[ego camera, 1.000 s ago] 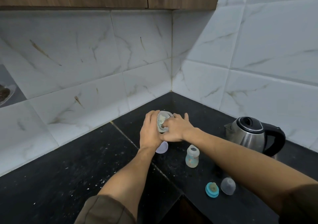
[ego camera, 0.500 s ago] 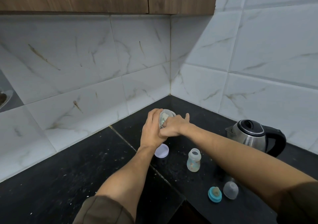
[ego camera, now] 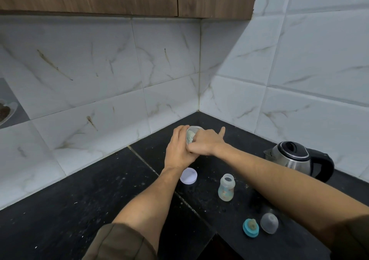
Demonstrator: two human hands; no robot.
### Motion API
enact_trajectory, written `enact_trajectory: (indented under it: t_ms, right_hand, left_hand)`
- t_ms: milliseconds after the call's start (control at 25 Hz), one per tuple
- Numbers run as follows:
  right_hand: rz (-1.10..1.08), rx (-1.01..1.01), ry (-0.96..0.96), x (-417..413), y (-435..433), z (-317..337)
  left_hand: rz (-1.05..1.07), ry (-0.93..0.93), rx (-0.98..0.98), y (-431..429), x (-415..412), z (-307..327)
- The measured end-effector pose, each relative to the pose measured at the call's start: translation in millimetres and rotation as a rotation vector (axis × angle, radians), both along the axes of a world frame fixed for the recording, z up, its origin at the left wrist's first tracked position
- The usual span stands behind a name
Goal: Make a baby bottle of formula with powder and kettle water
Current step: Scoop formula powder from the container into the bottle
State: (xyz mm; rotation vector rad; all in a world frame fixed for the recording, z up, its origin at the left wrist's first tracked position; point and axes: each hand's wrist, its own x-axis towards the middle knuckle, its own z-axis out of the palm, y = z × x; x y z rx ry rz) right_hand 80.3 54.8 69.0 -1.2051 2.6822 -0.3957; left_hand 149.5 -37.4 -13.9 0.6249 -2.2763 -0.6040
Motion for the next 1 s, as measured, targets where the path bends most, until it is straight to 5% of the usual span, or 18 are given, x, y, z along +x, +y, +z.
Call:
enact_trajectory:
  t_ms: [160, 360, 760, 1000]
  right_hand:
    - [0.143, -0.028, 0.344, -1.6, 12.3, -7.5]
    - [0.214, -0.065, 0.409, -18.2, 21.9, -12.7]
    - [0.554, -0.076, 0.888, -51.0, 40.8, -21.6]
    - [0.568, 0.155, 1.098, -65.4, 43.2, -20.5]
  left_hand:
    - [-0.012, -0.012, -0.015, -2.2, 1.8, -1.7]
    - [-0.027, 0.002, -0.053, -4.1, 1.6, -8.4]
    - [-0.065, -0.012, -0.085, 7.9, -8.4, -1.4]
    - [-0.165, -0.031, -0.145, 13.9, -14.0, 5.3]
